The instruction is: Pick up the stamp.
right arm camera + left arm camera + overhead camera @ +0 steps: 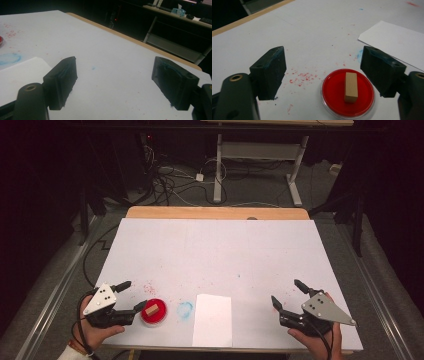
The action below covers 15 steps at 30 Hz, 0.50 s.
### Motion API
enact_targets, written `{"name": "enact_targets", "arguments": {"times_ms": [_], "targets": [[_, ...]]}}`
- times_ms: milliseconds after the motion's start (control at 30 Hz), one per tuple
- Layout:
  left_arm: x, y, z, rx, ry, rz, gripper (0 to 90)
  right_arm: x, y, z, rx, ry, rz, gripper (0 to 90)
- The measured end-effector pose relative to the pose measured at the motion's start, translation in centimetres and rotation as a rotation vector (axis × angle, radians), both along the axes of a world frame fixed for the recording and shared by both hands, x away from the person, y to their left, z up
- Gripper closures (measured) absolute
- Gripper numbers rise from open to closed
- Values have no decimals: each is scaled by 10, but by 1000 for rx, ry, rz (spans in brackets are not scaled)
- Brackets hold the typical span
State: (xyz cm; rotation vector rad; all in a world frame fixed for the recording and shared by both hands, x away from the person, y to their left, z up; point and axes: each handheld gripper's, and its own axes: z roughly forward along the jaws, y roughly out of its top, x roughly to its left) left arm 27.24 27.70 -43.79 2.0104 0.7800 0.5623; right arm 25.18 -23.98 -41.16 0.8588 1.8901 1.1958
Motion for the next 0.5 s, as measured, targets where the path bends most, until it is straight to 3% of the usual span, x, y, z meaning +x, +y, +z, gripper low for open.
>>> {"name": "enact_targets", "arguments": {"times_ms": [67,267,500], "targets": [[1,-1,-2,8,12,3,204,0,2,-1,-21,0,8,208],[0,0,-7,45,46,5,219,1,5,0,-23,12,20,209],[-5,12,-5,40,82,27,230,6,10,-1,-35,27,44,208]]}}
